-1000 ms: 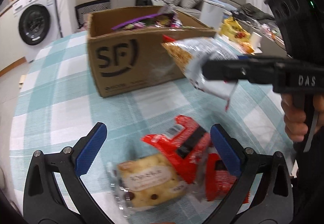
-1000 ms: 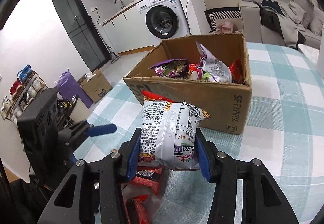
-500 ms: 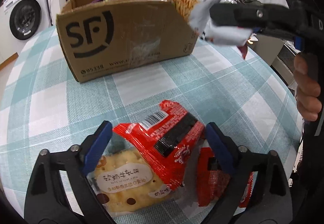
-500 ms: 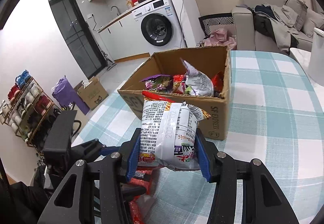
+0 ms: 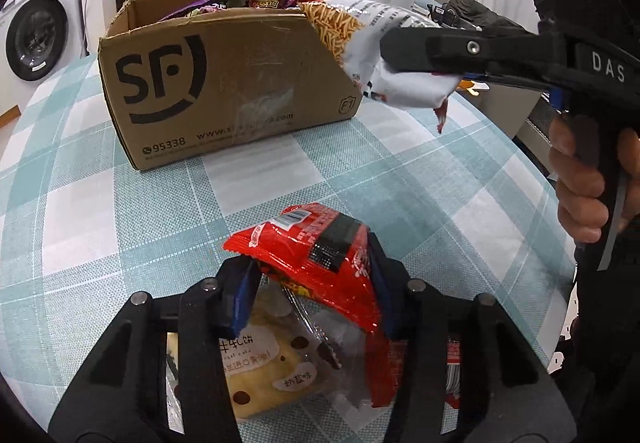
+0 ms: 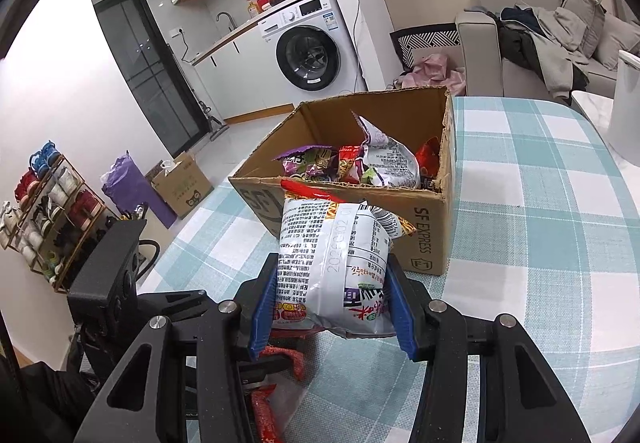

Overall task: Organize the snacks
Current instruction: 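Grasp the red snack packet with the left tool, then lift both held packets and carry them over the cardboard box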

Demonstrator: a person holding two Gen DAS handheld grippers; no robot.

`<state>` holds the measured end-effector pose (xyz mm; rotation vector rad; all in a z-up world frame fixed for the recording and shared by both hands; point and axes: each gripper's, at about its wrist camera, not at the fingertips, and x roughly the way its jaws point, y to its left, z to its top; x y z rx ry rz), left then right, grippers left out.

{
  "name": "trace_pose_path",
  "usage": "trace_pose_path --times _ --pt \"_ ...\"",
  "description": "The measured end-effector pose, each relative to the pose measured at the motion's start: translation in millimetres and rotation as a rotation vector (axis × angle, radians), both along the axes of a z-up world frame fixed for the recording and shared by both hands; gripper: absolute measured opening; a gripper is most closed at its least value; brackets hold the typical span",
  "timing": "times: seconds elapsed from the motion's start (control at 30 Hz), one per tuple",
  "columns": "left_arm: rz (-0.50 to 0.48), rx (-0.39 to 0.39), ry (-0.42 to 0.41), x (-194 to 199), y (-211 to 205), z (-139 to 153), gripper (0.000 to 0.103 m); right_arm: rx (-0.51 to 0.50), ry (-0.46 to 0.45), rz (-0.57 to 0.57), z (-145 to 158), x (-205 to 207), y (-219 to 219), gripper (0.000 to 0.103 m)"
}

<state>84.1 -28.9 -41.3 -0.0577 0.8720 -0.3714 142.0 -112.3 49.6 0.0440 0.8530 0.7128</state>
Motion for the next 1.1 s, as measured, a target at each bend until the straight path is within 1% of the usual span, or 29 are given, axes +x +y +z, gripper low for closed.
trace_pose_path --times 0.3,0.5,0.73,1.1 --pt "0.022 -0.024 -0.046 -10.2 14.1 20.4 0.045 0.011 -0.009 -0.009 1.2 0.2 -1.6 0.05" --pt "0.033 -0.029 -0.085 -17.1 20.8 34.2 0.045 0.042 -0.025 -0.049 7.6 0.9 -10.1 0.05" --pt "0.061 -0.038 -0.121 -21.4 33.0 49.1 0.045 0.062 -0.036 -0.07 12.6 0.4 -16.1 0.05" --pt "0.117 -0.058 -0.166 -27.1 49.1 63.6 0.045 0.092 -0.065 -0.102 21.8 -1.4 -23.7 0.05"
